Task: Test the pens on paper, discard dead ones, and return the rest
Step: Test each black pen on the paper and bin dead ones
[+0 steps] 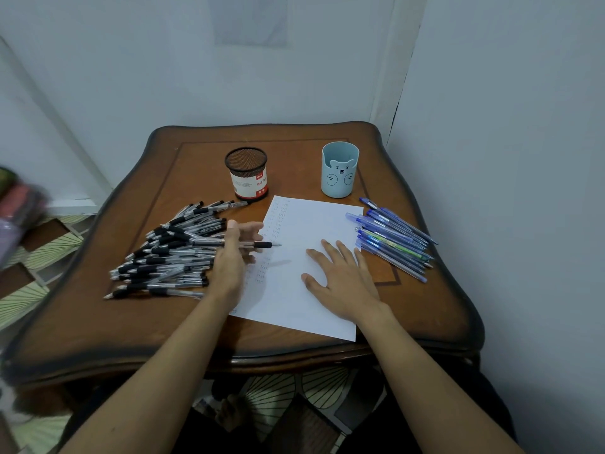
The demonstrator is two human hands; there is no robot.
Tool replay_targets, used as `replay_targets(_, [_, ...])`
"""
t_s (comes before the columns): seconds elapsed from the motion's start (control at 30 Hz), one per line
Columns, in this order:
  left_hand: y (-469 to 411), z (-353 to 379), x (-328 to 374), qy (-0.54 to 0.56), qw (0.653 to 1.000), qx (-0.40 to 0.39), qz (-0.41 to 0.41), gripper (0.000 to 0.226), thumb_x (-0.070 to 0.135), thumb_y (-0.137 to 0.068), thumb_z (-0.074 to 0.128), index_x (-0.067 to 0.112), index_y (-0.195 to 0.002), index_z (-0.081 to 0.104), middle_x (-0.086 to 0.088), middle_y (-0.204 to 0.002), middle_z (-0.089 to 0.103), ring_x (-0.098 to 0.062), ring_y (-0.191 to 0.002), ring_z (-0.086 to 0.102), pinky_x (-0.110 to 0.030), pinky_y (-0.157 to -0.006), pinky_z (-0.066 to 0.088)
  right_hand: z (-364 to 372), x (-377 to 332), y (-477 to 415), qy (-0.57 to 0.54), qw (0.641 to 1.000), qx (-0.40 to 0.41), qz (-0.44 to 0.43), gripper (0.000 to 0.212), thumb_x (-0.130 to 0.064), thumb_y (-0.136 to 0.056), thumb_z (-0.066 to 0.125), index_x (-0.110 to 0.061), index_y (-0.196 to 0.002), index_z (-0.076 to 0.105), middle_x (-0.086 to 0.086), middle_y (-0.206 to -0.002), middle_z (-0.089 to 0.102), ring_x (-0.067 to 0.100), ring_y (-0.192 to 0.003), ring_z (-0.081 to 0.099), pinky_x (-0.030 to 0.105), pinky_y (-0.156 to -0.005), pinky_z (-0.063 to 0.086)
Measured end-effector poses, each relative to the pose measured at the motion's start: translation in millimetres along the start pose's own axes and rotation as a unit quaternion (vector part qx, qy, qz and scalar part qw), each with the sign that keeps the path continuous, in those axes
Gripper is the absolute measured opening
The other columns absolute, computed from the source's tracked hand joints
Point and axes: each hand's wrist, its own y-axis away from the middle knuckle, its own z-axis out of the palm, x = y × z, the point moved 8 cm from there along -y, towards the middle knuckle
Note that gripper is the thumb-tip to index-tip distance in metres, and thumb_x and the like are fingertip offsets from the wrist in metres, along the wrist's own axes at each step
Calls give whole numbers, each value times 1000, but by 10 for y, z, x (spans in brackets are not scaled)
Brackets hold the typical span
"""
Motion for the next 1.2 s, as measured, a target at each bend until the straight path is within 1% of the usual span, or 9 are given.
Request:
replay_targets(0.13, [-16,-115,-108,-45,999,-16,-19,71,71,-99,26,22,-94,77,-2,-83,71,-21,-79,65,-41,-78,53,-4,3,2,-2,1000,7,-2,62,-65,-99,25,-40,-156,21,-6,-168,7,19,-154,-2,47,-122,-5])
replay_targets(0.23, [27,-179,-63,-54,998,10,-2,44,44,-100,55,5,-90,72,-10,-87,73,-17,-77,73,-32,-78,62,-4,-1,6,-7,1000,14,-3,63,-65,-98,24,-39,-156,22,-5,-167,9,19,-154,-1,48,-123,-4])
replay_targets(0.37, [21,-187,-16,-132,991,3,10,10,13,-87,78,7,-90,70,-9,-85,73,-18,-73,73,-23,-58,58,-10,-5,12,-2,1000,14,0,62,-64,-100,26,-39,-156,22,-5,-167,9,19,-154,-1,48,-123,-4])
replay_targets(0.5, [57,-122,48,-152,987,22,49,10,0,-87,71,3,-79,65,-12,-71,71,-18,-55,68,-26,-43,51,3,-3,7,-2,1000,14,0,61,-63,-100,26,-39,-156,21,-5,-168,8,19,-154,-2,48,-123,-5])
replay_targets(0.57, [59,-143,24,-158,984,46,60,17,-5,-82,65,0,-67,58,-15,-56,65,-18,-44,58,-30,-43,47,11,1,3,0,1000,15,0,61,-64,-100,26,-39,-156,20,-5,-168,7,19,-154,-2,47,-123,-5])
replay_targets(0.67, [47,-203,-52,-149,985,61,57,29,-7,-73,61,6,-54,44,-13,-45,50,-25,-43,45,-40,-44,40,10,1,3,0,1000,21,-1,62,-64,-100,26,-39,-156,21,-5,-168,8,20,-155,-1,48,-122,-5])
replay_targets(0.8, [79,-165,23,-163,981,57,87,53,-16,-72,54,23,-49,26,12,-44,25,-6,-45,23,-26,-47,21,16,4,1,0,1000,15,0,62,-64,-100,25,-39,-156,20,-5,-168,7,19,-154,-2,48,-124,-4])
replay_targets(0.97, [75,-196,27,-187,975,63,101,42,-16,-71,50,15,-54,27,2,-51,24,-8,-47,20,-27,-45,16,10,9,6,-4,1000,17,0,61,-64,-100,26,-39,-156,20,-5,-168,8,19,-154,-2,48,-124,-3])
replay_targets(1.2, [81,-149,27,-215,969,41,113,40,-9,-71,48,18,-55,24,13,-45,20,-8,-41,19,-18,-42,13,-5,3,16,-5,1000,16,0,61,-63,-100,26,-39,-156,21,-5,-168,8,19,-154,-2,47,-124,-3])
